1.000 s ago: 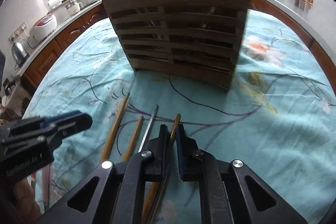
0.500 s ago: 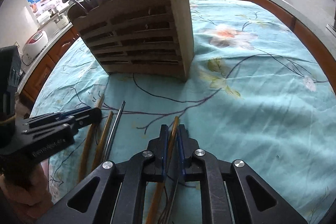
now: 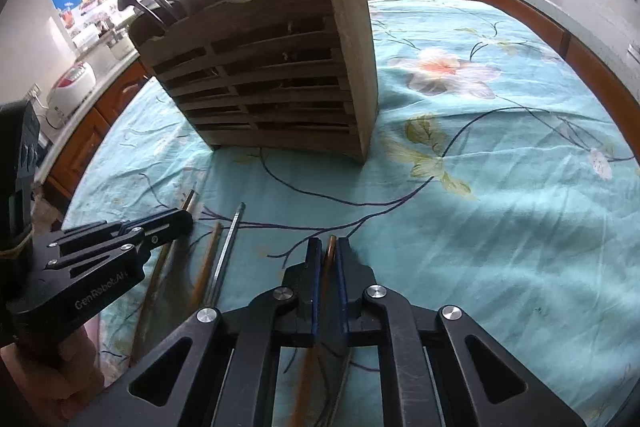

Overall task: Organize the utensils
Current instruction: 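Lift both wooden chopsticks upright and carry them over the wooden holder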

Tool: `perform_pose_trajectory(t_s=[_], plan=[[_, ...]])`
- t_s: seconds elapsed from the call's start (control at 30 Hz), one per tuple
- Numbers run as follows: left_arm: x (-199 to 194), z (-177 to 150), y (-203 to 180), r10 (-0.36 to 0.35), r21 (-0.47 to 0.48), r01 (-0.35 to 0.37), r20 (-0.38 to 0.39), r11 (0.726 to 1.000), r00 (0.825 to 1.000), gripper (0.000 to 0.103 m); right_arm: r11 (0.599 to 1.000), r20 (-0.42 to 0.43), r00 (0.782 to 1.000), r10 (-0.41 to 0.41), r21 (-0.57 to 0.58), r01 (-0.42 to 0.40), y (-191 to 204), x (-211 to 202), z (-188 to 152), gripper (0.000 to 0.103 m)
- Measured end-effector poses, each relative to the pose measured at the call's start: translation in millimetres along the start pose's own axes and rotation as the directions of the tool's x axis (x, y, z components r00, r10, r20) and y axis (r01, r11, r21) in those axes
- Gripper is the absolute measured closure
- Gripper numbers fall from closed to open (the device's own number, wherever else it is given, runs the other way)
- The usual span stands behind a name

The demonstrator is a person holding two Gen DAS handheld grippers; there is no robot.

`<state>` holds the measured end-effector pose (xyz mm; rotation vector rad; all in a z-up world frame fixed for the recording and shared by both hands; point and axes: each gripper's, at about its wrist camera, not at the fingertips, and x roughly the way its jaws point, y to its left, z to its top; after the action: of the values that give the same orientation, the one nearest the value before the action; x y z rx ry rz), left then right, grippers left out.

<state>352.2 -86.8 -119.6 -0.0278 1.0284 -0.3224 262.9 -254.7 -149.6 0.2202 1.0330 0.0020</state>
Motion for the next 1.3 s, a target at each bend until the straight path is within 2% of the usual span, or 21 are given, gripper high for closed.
perform_pose_trajectory(t_s=[0.27,0.83,1.3], plan=[[-49.5,-15.1,13.3,-0.042,-0.056,0.045,0.056,0.997,0.998,0.098,0.999,0.066,0.996,0.051,0.007,-0.052,11.0,-32.2,-3.5,0.098],[-170.6,-57.7,14.2,-0.067,-0.049,0.077,0.184,0.996,0.981,0.098,0.995,0.209,0.972,0.103,-0.020,-0.101,28.6,-108.1,-8.8,0.098],[-226.7,-83.6,21.2,-0.070,-0.057,0.087,0.254,0.995,0.965,0.098,0.992,0.306,0.943,0.127,-0.048,-0.118,39.1,-155.4,-13.3,0.098]])
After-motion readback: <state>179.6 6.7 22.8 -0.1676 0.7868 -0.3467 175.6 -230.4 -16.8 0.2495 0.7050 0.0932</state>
